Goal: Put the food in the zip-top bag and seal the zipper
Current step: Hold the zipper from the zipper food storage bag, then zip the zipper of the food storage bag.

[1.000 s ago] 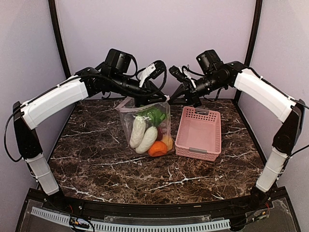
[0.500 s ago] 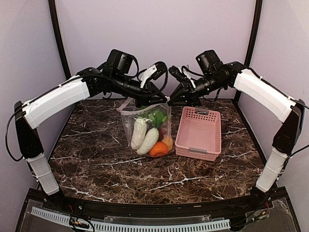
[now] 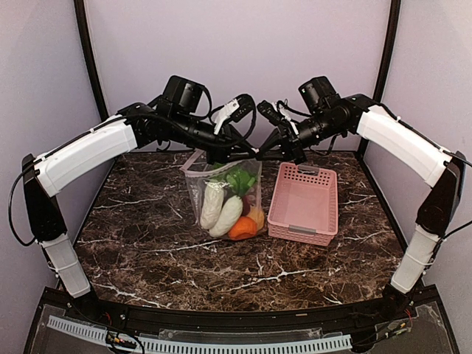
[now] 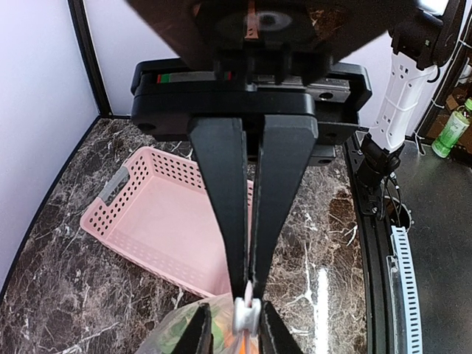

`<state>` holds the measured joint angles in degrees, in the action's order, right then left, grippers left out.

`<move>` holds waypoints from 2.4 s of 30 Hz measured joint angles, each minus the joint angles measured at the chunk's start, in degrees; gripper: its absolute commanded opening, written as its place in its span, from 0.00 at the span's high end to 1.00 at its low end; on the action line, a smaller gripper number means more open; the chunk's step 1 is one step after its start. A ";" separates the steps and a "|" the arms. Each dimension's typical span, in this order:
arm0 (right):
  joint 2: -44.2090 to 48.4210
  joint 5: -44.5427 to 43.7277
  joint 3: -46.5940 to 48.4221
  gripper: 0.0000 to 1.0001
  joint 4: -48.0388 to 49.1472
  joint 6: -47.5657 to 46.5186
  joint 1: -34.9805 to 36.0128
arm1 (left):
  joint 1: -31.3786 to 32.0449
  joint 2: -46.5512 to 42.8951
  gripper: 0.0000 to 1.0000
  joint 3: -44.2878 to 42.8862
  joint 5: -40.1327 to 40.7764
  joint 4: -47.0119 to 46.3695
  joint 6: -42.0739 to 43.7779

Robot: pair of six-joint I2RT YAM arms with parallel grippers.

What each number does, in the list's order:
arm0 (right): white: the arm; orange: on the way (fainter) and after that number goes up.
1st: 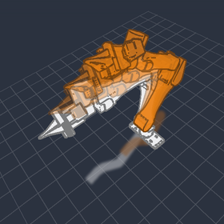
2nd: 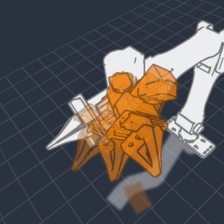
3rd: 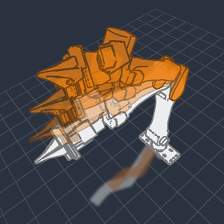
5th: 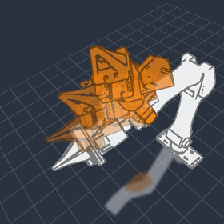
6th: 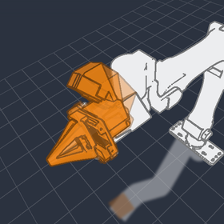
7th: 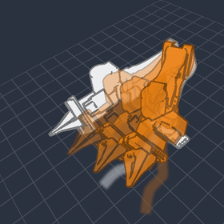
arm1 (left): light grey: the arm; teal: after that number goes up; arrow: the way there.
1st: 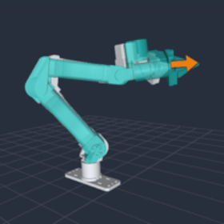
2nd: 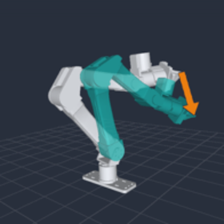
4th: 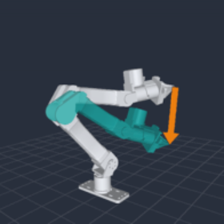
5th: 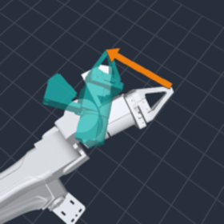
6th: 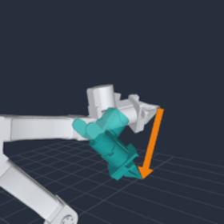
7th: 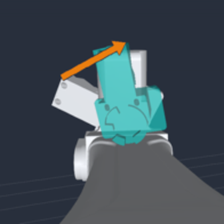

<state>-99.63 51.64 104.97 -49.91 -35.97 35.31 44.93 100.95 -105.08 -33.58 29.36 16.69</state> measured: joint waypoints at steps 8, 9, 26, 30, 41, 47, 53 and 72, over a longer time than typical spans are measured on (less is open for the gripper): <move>0.00 -0.33 0.00 1.00 0.07 -0.24 0.04 | 0.00 0.72 0.91 -0.61 -0.48 0.15 -0.81; 0.00 -0.39 0.00 1.00 0.11 -0.26 0.04 | 0.00 0.74 0.95 -0.66 -0.68 0.20 -0.92; 0.00 2.95 -1.51 1.00 2.08 -1.57 -2.89 | -0.11 -1.09 0.99 0.87 3.45 0.90 1.18; 0.81 3.50 -3.19 1.00 3.54 -1.53 -4.81 | -1.25 -1.95 0.99 2.12 5.16 1.66 1.14; 2.54 3.85 -7.74 1.00 5.40 -1.53 -9.97 | -2.97 -8.24 0.99 9.97 9.22 3.37 1.16; 2.64 3.87 -9.77 1.00 6.56 -1.53 -12.48 | -4.02 -13.14 0.99 15.96 11.58 3.63 1.11; 2.69 3.82 -11.15 1.00 7.28 -1.38 -14.45 | -5.16 -18.84 0.99 21.81 14.62 3.89 0.92; 2.69 3.23 -11.26 1.00 8.04 0.07 -15.67 | -6.45 -26.10 0.45 29.81 19.76 3.96 -1.27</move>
<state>-96.95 54.87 93.71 -41.87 -35.90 19.64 38.48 74.85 -75.26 -13.82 33.32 15.42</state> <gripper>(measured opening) 0.003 0.414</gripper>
